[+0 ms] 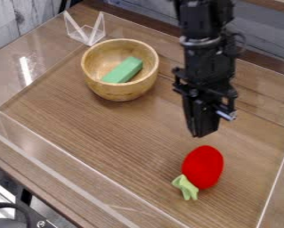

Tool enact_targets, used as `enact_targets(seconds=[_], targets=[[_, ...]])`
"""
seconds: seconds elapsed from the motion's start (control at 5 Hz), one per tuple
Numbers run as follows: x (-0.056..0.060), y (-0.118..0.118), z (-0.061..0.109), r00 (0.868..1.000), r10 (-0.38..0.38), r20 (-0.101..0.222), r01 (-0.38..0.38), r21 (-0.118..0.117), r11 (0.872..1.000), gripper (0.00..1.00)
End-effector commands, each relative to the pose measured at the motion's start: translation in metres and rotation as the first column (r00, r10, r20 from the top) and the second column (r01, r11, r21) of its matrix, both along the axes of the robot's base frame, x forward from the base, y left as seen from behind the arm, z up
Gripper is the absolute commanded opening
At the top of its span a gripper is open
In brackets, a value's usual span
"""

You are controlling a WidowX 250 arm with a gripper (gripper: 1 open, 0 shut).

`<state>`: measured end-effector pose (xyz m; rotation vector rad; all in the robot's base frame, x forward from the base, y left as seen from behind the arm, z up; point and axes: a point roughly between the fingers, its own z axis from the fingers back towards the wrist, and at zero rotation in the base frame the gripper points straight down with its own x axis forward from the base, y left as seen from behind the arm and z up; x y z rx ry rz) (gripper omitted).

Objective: Move the red object to the right side of the table

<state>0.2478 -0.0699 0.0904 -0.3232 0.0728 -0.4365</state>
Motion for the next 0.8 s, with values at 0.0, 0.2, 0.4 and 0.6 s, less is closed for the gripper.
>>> enact_targets(seconds=[0.0, 0.2, 0.4, 0.6], targets=[[-0.005, 0.006, -0.006, 1.0, -0.011, 0.025, 0.011, 0.0, 1.0, 1.0], [-0.007, 0.0, -0.001, 0.999, -0.022, 0.026, 0.022, 0.005, 1.0, 0.0], [-0.01, -0.007, 0.005, 0.999, -0.026, 0.029, 0.026, 0.008, 1.0, 0.0], [-0.009, -0.016, 0.004, 0.999, -0.04, 0.032, 0.04, 0.008, 0.999, 1.0]])
